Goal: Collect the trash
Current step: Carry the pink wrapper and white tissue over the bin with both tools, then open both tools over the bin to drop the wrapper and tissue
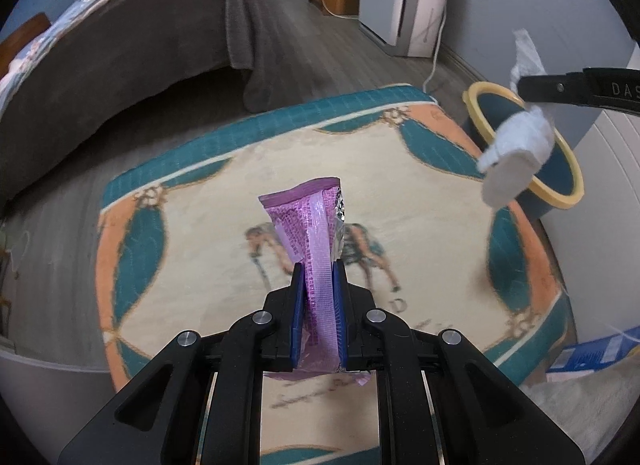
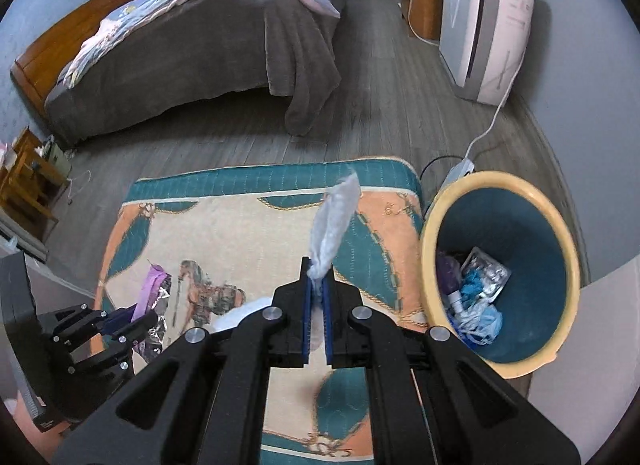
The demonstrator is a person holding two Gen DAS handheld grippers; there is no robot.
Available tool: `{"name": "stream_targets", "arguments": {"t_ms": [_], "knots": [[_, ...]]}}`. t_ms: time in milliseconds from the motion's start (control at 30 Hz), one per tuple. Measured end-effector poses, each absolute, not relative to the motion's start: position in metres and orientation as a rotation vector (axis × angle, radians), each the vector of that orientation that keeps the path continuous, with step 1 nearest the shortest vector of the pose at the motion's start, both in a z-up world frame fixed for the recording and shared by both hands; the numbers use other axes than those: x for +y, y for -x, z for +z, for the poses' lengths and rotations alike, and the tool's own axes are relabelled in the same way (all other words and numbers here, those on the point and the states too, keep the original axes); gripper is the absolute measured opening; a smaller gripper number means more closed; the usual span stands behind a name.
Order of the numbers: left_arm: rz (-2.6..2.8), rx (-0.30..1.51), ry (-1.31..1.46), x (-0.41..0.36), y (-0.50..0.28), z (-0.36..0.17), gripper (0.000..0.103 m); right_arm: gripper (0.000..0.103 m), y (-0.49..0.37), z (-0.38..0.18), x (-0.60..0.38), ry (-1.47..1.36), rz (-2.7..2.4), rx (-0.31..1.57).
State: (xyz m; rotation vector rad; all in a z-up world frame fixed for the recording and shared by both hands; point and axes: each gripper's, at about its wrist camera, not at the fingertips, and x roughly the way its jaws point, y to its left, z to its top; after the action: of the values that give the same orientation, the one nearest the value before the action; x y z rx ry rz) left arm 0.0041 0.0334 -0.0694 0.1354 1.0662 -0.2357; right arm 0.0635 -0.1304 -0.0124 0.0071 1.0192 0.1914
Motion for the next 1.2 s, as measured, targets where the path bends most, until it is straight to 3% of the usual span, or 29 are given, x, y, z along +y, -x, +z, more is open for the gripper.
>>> {"name": "stream_targets", "arguments": {"t_ms": [467, 1200], "knots": [[-0.371, 0.967, -0.21, -0.073, -0.039, -0.023, 0.015, 0.004, -0.066, -0.018, -0.252, -0.156, 0.024, 1.001], [-0.66, 1.009, -0.322, -0.228, -0.059, -0.059, 0.015, 0.004, -0.065, -0.068, -0.392, -0.395, -0.264, 0.996]]}}
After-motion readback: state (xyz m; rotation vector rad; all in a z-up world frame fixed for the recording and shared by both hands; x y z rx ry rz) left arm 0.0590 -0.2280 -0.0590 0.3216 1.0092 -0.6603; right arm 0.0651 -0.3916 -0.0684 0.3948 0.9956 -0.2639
